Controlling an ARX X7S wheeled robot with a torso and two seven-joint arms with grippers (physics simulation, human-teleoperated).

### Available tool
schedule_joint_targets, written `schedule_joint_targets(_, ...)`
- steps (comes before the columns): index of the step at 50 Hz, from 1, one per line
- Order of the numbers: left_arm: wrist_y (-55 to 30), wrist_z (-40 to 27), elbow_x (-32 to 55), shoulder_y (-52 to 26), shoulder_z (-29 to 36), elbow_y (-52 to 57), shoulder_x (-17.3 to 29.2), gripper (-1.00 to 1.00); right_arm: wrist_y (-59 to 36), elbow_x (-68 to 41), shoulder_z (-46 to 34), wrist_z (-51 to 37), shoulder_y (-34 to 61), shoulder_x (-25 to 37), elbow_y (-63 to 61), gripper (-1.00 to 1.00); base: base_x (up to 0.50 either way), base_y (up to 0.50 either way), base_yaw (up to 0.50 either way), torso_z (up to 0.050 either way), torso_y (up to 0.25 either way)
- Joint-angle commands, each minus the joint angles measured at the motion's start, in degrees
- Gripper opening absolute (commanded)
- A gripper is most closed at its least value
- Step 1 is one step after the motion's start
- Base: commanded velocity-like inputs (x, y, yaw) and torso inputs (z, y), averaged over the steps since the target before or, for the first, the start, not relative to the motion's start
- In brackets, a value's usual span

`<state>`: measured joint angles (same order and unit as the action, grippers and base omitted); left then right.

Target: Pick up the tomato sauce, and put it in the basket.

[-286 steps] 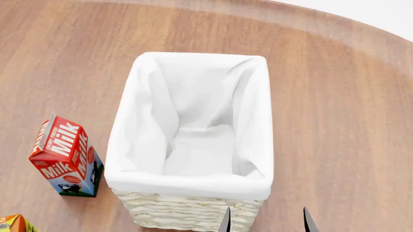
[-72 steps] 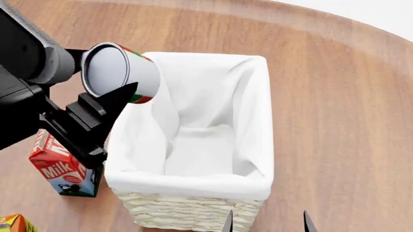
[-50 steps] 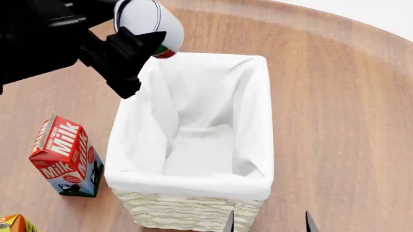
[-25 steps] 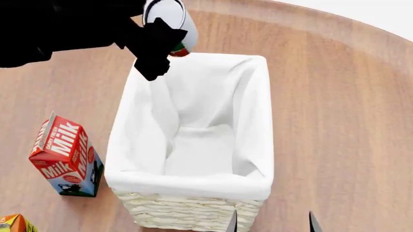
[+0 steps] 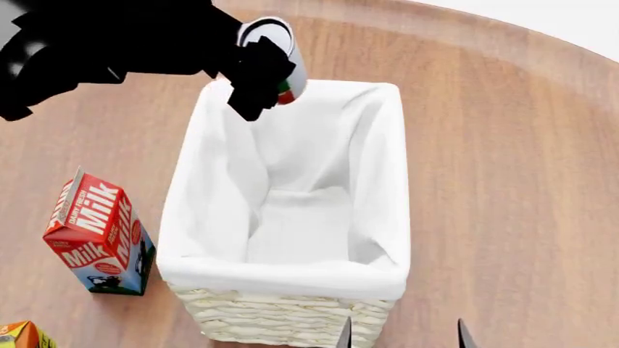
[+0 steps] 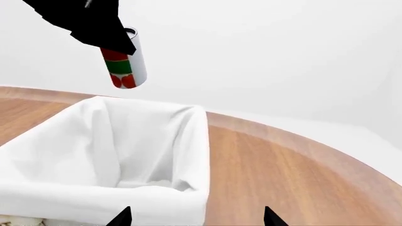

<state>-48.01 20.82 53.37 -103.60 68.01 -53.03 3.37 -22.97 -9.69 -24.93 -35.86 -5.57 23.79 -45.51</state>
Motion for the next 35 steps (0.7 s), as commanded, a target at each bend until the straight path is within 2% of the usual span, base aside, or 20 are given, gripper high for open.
schedule_joint_targets(1, 3.4, 2.92, 1.67, 0.34, 5.39, -6.54, -3.34, -1.0, -0.78, -0.16, -0.28, -0.19, 0.36, -0.01, -0.49, 1.0, 0.0, 0.0, 0.0, 0.0, 0.0)
schedule_joint_targets(9, 5.75, 1.04, 9.07, 0.84, 13.59, -7.49, -3.36, -1.0, -0.89, -0.08, -0.76, -0.23, 0.57, -0.14, -0.49, 1.0, 0.0, 0.0, 0.0, 0.0, 0.0)
schedule_joint_targets(17, 6.13, -0.51, 13.53, 0.8, 17.94, -6.08, -3.36, -1.0, 0.22, -0.09, -0.98, -0.03, 0.49, -0.1, 0.3, 1.0, 0.0, 0.0, 0.0, 0.0, 0.0)
schedule_joint_targets(35, 6.14, -1.07, 11.74, 3.57, 19.95, -3.27, -3.37, -1.0, -0.15, -0.02, -1.34, -0.24, 0.87, 0.08, -0.35, 1.0, 0.0, 0.0, 0.0, 0.0, 0.001)
